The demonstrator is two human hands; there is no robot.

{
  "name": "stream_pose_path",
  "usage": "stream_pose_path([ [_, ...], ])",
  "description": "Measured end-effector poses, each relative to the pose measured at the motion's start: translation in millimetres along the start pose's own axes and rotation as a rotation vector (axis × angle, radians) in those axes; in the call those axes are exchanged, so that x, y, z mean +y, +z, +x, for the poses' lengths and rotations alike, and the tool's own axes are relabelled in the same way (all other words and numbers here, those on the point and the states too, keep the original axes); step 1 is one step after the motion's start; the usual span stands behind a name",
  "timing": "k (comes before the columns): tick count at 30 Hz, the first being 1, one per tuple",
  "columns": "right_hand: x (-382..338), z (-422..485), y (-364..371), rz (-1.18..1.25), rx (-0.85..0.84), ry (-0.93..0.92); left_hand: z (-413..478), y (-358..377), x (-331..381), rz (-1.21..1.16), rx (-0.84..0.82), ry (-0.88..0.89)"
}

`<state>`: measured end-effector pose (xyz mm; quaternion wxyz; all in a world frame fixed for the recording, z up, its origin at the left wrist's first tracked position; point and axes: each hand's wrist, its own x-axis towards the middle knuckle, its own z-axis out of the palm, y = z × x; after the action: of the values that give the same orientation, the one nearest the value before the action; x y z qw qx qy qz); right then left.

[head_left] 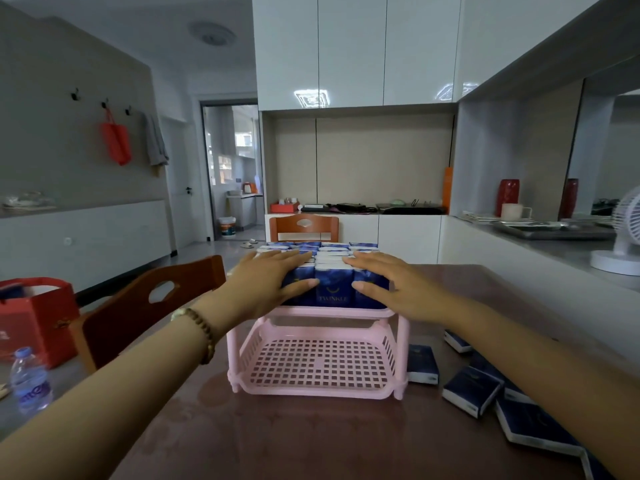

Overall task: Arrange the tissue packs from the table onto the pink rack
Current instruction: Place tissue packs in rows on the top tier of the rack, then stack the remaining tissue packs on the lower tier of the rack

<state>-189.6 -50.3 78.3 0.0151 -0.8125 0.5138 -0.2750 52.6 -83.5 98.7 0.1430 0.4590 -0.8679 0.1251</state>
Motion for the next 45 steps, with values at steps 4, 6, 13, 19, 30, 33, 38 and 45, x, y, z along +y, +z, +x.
stream_pose_path([
  [4,1.2,-0.9,0.4,0.024,-0.019,0.007,-1.3,0.7,-3.7,-0.033,0.009,0.025],
  [6,0.2,-1.7,0.1,-0.002,-0.029,0.013,-1.9,-0.5,-3.4,-0.054,0.016,0.027],
  [13,-4.6,-22.1,-14.7,0.006,0.021,0.026,-16.3,-7.5,7.1,-0.164,0.140,0.042],
  [19,12.1,-76.2,-37.9,-0.016,0.041,0.104,-35.5,-1.5,53.8,-0.281,0.182,0.165],
  [30,90.6,-217.9,-58.1,0.016,-0.044,0.386,-33.8,55.5,189.8,-0.352,-0.019,0.410],
  [33,107.7,-249.2,-61.7,-0.020,-0.082,0.433,-29.2,74.1,219.1,-0.403,-0.089,0.429],
  [38,124.6,-291.7,-67.6,-0.024,-0.109,0.569,-28.2,100.6,259.3,-0.515,-0.232,0.401],
  [45,136.4,-334.4,-76.2,0.006,-0.066,0.704,-26.9,116.0,298.7,-0.610,-0.499,0.317],
])
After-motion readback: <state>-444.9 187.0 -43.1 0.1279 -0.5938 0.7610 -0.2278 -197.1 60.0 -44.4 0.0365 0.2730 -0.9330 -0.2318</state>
